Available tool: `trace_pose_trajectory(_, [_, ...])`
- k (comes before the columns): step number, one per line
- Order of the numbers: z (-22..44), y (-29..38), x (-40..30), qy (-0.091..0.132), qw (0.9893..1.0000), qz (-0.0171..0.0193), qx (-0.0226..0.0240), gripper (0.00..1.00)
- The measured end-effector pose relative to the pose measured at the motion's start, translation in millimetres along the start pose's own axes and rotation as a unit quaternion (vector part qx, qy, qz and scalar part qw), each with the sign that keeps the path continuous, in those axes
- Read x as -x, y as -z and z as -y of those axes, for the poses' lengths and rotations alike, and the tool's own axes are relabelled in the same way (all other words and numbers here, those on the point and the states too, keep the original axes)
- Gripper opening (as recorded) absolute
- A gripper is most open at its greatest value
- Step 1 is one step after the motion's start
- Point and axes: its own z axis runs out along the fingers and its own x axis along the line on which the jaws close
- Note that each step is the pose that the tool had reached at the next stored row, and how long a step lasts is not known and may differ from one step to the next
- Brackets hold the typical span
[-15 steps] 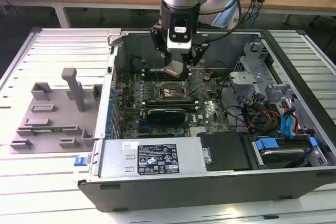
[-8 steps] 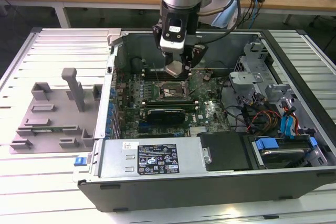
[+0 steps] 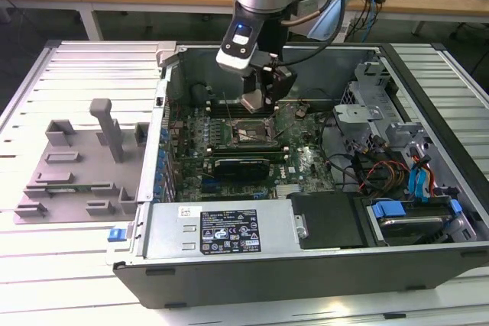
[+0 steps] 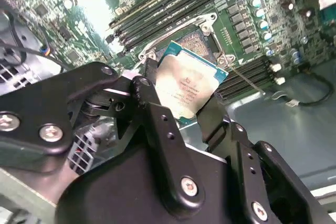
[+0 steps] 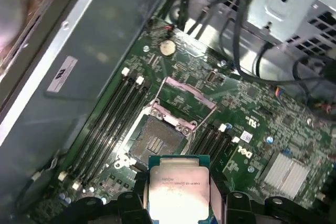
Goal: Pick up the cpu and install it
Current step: 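Place the cpu into insertion slot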
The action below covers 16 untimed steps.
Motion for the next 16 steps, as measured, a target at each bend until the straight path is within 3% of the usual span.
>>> trace_pose_trajectory(2, [0.0,-0.2,0.0,-0.040,0.9992,0.0020,-0.0004,0.55])
trace_pose_trajectory(4, [0.0,-0.3,0.0,-0.060,0.9982,0.0030,-0.0006,0.55])
trace_pose_trajectory(8, [0.0,-0.6,0.0,-0.104,0.9946,0.0053,-0.0010,0.55])
trace_pose_trajectory(10, [0.0,-0.8,0.0,-0.145,0.9894,0.0074,-0.0014,0.55])
trace_pose_trajectory(12, [0.1,-0.8,0.0,-0.164,0.9864,0.0084,-0.0016,0.55])
trace_pose_trajectory(14, [0.0,-0.9,0.0,-0.165,0.9863,0.0084,-0.0016,0.55])
trace_pose_trajectory(15, [0.0,-1.1,0.0,-0.172,0.9851,0.0088,-0.0016,0.55])
trace_pose_trajectory(16, [0.0,-1.1,0.0,-0.173,0.9849,0.0088,-0.0017,0.55])
